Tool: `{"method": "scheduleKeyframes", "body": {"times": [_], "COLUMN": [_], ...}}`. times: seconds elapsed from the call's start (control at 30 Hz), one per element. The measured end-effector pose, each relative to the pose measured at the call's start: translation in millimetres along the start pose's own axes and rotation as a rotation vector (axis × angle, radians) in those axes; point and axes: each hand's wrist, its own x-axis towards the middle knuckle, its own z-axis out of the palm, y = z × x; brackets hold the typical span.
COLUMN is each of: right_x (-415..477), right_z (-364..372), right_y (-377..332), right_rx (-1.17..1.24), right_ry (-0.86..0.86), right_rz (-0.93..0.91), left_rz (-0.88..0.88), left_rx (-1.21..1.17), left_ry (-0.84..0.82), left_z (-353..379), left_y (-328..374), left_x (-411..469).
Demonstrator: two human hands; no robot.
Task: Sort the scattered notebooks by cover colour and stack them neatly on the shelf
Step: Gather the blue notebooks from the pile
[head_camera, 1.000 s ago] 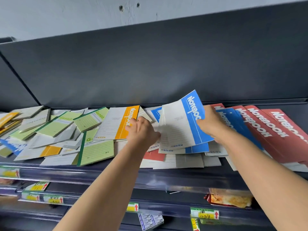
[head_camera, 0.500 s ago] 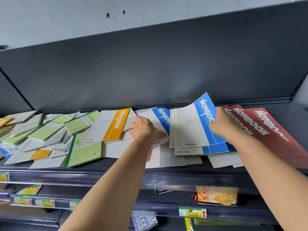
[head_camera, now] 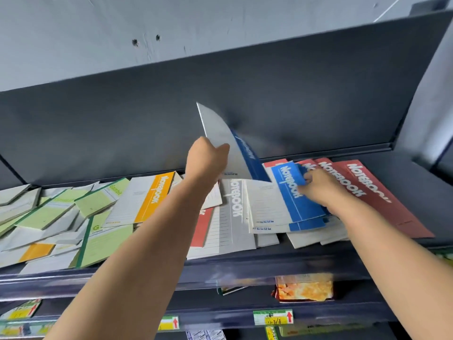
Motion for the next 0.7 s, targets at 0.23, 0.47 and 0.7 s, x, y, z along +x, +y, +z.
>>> {"method": "scheduleKeyframes", "body": {"times": [0.23,0.47,0.7], "right_x": [3,-8,-4], "right_z": [-20,-26,-15], "right_y": [21,5,1], "right_rx": [0.11,0.153,0.288], "right_ry": [0.08,-0.165,-0.25], "right_rz": [0.114,0.185,0.087], "left_rz": [-0.125,-0.15,-0.13], "left_rx": [0.221,0.309,0.288], "left_ry": [-0.34,-0.425,-0.438], "left_z": [57,70,67], "left_y": [-44,-37,-38], "left_x": [-21,-25,-26]}}
